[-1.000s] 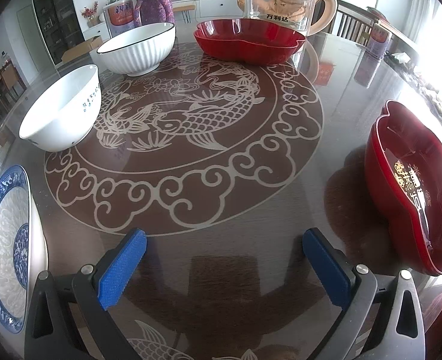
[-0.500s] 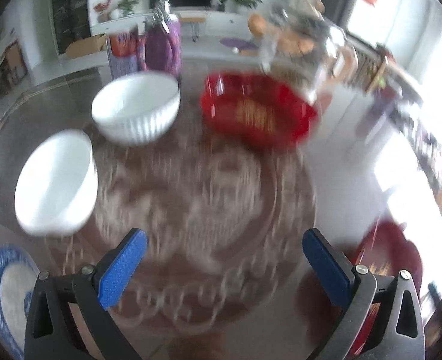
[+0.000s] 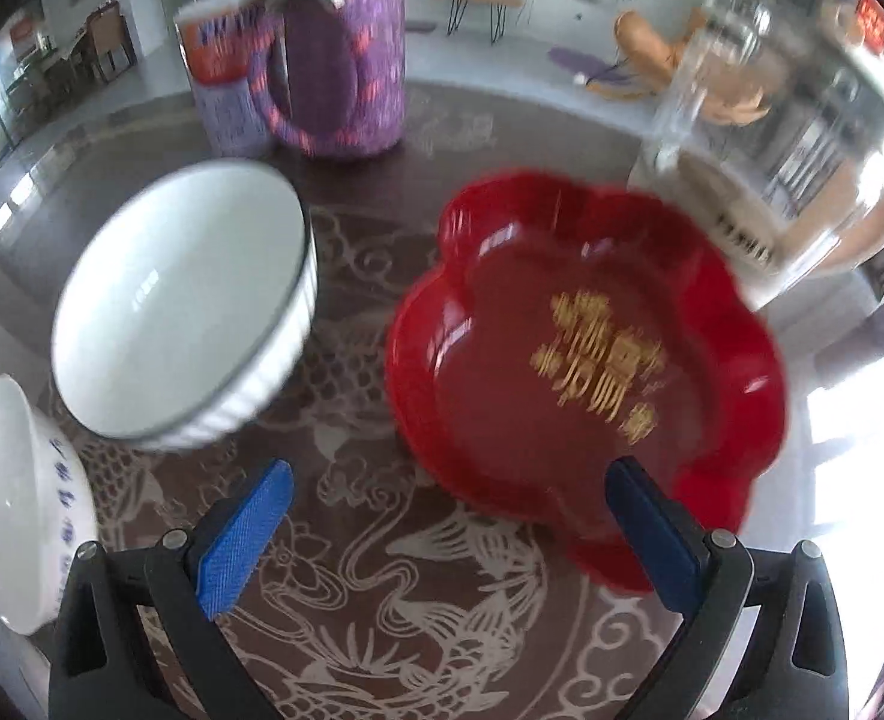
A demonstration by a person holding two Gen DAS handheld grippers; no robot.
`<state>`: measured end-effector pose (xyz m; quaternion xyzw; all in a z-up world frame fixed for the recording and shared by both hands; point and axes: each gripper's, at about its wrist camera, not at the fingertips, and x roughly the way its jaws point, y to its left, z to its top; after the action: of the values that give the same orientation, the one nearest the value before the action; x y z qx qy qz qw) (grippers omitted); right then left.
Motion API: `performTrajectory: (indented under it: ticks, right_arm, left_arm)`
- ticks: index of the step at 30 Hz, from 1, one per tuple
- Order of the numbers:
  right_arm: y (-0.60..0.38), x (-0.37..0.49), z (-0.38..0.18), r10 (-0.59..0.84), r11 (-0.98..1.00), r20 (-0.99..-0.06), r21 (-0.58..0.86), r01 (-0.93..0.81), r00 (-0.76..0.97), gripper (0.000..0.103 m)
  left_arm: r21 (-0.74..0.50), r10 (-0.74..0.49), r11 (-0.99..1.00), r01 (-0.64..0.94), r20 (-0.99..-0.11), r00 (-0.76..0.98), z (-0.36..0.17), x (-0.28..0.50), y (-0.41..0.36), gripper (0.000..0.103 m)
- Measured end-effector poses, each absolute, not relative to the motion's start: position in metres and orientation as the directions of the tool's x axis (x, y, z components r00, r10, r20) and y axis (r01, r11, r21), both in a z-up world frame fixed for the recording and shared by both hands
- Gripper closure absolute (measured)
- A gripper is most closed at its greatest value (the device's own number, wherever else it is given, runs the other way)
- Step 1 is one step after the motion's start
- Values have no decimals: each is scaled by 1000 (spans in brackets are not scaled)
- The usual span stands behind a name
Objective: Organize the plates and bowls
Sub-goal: 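Close the left tool on a red plate rim while the right tool grasps another red plate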
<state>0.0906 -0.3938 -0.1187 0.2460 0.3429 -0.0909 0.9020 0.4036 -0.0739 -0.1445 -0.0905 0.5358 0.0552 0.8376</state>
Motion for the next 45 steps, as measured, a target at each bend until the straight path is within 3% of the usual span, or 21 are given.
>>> performTrajectory:
  ticks: [8, 15, 20, 24, 27, 30, 36, 38, 42, 43, 45]
  right_arm:
    - [-407, 92, -120, 17, 821, -654, 441, 363, 756, 33]
    - [-394, 90, -114, -7, 860, -645, 387, 334, 765, 33]
    - [-385, 86, -111, -25, 877, -636, 356, 322, 772, 33]
    - [-365, 91, -86, 8, 918, -573, 330, 222, 820, 32]
    - [-340, 125, -59, 126, 948, -591, 309, 79, 797, 32]
    - [-314, 192, -42, 243, 956, -686, 290, -49, 686, 32]
    - [-289, 292, -77, 240, 967, -844, 249, -46, 480, 35]
    - [-284, 307, -93, 242, 967, -870, 252, -33, 429, 56]
    - [-277, 320, -116, 211, 976, -897, 215, -31, 388, 57]
    - [-276, 322, -122, 211, 976, -900, 216, -31, 381, 58]
    - [-274, 326, -130, 228, 972, -902, 234, -28, 366, 74]
  left_arm:
    - [-100, -52, 989, -107, -922, 383, -154, 336, -54, 0]
    - [-151, -121, 988, -43, -907, 402, -139, 267, -24, 1]
    - [-183, -143, 982, -46, -880, 453, -116, 271, -14, 1]
    - [-145, -111, 989, -39, -883, 456, -116, 289, -21, 1]
    - [-142, -107, 989, -46, -891, 441, -125, 296, -20, 9]
    - [-161, -124, 986, -55, -902, 414, -134, 302, -20, 21]
    - [-160, -132, 986, -35, -903, 408, -134, 304, -22, 42]
    - [-169, -143, 985, -30, -906, 398, -137, 305, -20, 48]
    - [-166, -143, 986, -25, -906, 398, -141, 310, -20, 57]
    - [-164, -144, 986, -17, -904, 402, -141, 312, -22, 65]
    - [-171, -157, 985, 0, -905, 396, -141, 314, -25, 79]
